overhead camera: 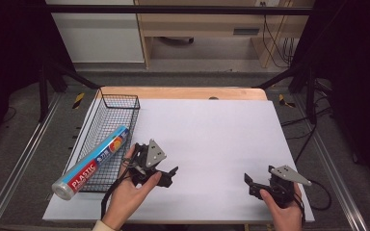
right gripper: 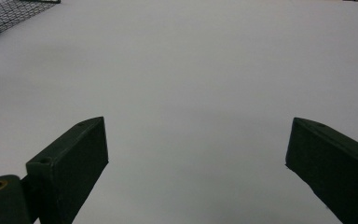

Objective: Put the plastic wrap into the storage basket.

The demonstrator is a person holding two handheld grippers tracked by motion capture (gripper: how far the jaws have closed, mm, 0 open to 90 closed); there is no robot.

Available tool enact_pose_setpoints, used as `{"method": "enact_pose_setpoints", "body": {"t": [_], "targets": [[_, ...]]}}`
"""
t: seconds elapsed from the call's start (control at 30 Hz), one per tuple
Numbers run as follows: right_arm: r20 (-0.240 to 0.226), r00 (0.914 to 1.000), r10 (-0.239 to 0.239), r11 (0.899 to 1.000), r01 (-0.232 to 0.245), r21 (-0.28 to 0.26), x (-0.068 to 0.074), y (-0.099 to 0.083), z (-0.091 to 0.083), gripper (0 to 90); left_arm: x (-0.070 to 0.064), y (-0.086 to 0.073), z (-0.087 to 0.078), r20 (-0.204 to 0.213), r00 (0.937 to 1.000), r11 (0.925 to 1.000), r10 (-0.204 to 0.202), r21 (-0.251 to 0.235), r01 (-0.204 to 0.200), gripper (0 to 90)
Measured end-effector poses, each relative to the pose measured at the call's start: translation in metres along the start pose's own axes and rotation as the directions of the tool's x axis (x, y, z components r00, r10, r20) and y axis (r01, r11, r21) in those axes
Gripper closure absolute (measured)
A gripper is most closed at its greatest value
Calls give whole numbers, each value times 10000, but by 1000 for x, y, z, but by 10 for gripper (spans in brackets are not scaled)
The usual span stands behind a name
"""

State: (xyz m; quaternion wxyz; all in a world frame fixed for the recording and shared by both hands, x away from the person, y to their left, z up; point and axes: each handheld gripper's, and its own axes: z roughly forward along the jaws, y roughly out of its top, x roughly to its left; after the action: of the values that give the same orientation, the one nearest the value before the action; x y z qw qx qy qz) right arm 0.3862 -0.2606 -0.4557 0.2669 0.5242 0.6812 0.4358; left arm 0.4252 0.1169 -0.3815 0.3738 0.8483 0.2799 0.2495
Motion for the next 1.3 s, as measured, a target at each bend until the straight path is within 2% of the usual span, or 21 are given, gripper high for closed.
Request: {"method": "enact_pose_setpoints", "body": {"t": [0.43, 0.73, 0.77, 0.9, 1.03, 1.13, 1.23, 1.27, 1.3], "targets": [[16, 10000, -38, 10000, 38, 36, 0, 0, 0, 60, -15, -13, 25, 568, 9984, 9999, -51, -95, 56, 49], [21, 10000, -68, 10000, 68, 58, 1, -1, 1, 58, -26, -25, 42, 1116, 9937, 10000, -50, 9, 50, 48], [6, 10000, -70, 9999, 70, 86, 0, -1, 1, 56, -29, -28, 47, 1260, 9920, 9999, 46, 91, -58, 47], [4, 10000, -62, 9999, 62, 123, 0, -1, 2, 54, -33, -33, 53, 1407, 9900, 9999, 97, 105, -113, 47], [6, 10000, -60, 9999, 60, 149, 1, -1, 2, 55, -35, -38, 59, 1667, 9858, 9998, 182, 59, -194, 47], [7, 10000, -52, 9998, 52, 173, 0, -1, 2, 55, -36, -42, 63, 2044, 9780, 9991, 411, 20, -424, 48], [37, 10000, -74, 9998, 73, 211, 0, -1, 3, 54, -37, -44, 65, 2482, 9672, 9984, 540, 10, -560, 47], [37, 10000, -74, 9998, 73, 211, 0, -1, 3, 54, -37, -44, 65, 2482, 9672, 9984, 540, 10, -560, 47], [5, 10000, -97, 9996, 97, 267, 0, -2, 4, 53, -36, -46, 66, 2475, 9663, 9971, 713, 91, -759, 48]]}}
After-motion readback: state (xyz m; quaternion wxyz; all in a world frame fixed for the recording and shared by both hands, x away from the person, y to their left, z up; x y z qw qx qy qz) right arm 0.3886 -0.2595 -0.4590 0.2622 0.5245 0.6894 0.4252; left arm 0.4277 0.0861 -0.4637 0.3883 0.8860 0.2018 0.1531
